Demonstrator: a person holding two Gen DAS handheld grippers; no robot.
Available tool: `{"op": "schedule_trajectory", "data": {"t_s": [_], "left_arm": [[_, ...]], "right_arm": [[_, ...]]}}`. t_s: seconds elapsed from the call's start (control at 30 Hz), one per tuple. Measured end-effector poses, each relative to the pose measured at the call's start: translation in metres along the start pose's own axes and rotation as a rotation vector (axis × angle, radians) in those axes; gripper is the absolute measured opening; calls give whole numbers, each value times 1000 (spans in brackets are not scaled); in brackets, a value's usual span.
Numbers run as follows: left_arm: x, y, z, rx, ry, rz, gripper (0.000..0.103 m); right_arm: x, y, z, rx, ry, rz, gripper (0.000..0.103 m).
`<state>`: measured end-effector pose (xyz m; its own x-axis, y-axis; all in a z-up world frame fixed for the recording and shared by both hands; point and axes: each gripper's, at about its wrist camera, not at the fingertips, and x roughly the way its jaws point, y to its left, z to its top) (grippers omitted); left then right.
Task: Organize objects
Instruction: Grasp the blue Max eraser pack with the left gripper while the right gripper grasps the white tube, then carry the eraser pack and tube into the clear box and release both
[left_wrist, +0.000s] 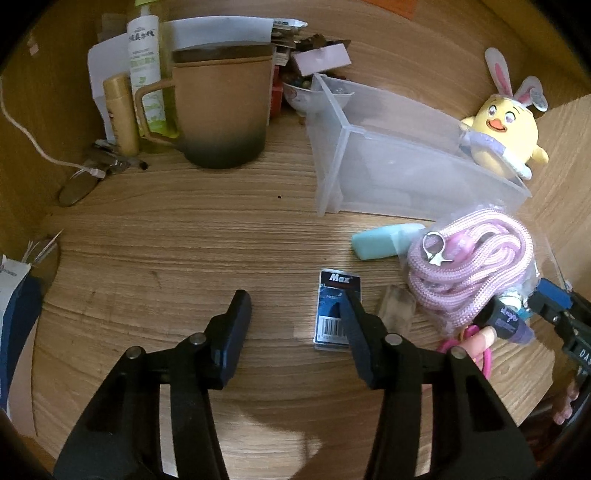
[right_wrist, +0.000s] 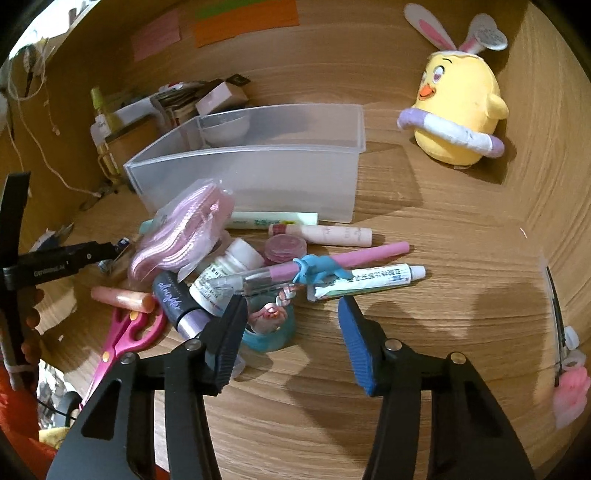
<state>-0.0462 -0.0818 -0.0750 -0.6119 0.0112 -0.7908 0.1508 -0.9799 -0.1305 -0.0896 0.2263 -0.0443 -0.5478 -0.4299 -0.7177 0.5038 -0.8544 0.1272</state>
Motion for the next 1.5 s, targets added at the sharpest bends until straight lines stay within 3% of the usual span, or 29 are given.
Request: {"op": "schedule_trajectory", "data": {"t_s": [0.13, 0.27, 0.4, 0.5, 0.7, 0.9, 0.97, 1.2, 1.33, 1.43, 1.5], "left_arm": [[4, -5, 6, 30, 23, -14, 51], [10, -13, 11, 61, 30, -22, 51], [11, -17, 12, 80, 33, -35, 47], [11, -22, 11, 100, 33, -45, 40], [6, -27, 4, 131, 39, -69, 36], [8, -32, 4, 169, 43, -37, 36], [9, -32, 5, 169, 41, -25, 36], [8, -16, 8, 131, 39, -9, 28], [5, -7, 5, 119, 42, -9, 27], [0, -1, 3, 109, 56, -52, 27], [-4, 0, 1, 98, 56, -86, 27]], "right_arm": [[0, -12, 9, 63, 0, 48, 48], [5, -22, 21, 74, -11, -23, 48], [14, -34, 26, 23, 18, -98, 52], [17, -41, 26, 7, 31, -91, 68], [18, -44, 24, -89, 77, -80, 68], [28, -30, 33, -210, 101, -70, 68], [31, -28, 34, -226, 113, -63, 67], [27, -42, 29, -154, 148, -56, 38], [17, -48, 21, -107, 164, -53, 37], [8, -47, 14, -113, 155, -49, 37], [5, -44, 11, -142, 153, -50, 43]]}}
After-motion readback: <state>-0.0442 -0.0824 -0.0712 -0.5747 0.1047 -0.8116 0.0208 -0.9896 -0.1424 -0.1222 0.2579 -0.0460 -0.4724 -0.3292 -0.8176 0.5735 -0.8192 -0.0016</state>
